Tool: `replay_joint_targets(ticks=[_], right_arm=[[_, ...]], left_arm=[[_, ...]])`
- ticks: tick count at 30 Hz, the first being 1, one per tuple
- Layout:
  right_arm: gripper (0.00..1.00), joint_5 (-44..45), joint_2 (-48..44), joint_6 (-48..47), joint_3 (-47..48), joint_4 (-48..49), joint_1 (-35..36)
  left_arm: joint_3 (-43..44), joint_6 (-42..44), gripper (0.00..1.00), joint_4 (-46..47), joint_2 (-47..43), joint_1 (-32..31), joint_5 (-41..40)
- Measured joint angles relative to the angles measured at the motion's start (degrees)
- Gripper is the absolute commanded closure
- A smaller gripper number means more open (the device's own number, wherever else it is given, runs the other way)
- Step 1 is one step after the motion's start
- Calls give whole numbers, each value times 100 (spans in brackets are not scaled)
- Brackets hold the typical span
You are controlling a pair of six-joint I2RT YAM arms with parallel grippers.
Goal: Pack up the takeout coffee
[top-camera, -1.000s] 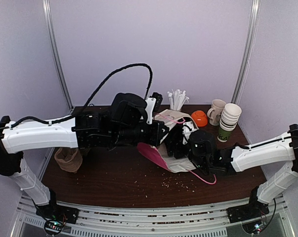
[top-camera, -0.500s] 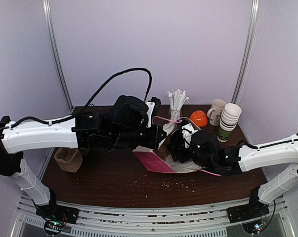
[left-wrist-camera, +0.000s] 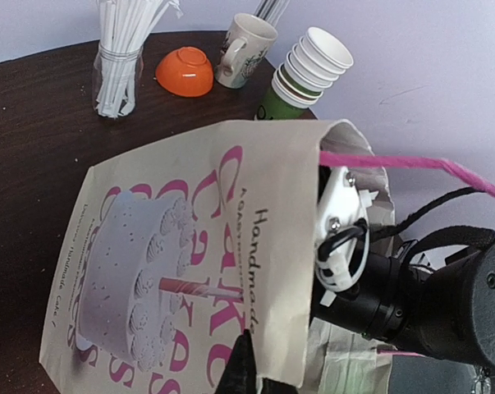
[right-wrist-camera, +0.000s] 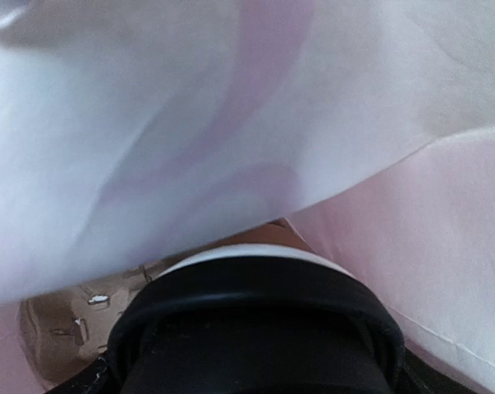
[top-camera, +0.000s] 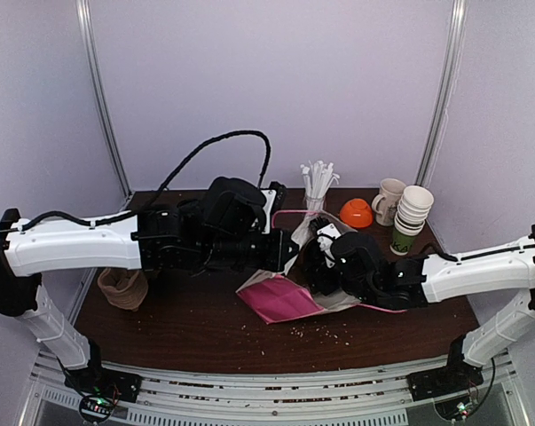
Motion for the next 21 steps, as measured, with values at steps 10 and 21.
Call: replay_joint_targets(ticks=[10,21], right_arm=[[27,-76,763,76,428,251,0],[27,-686,876,120,452,306,-13]], left_arm=[[-57,-17,100,-140,0,96,-7],[-85,118,61,-162,-52,87,216]])
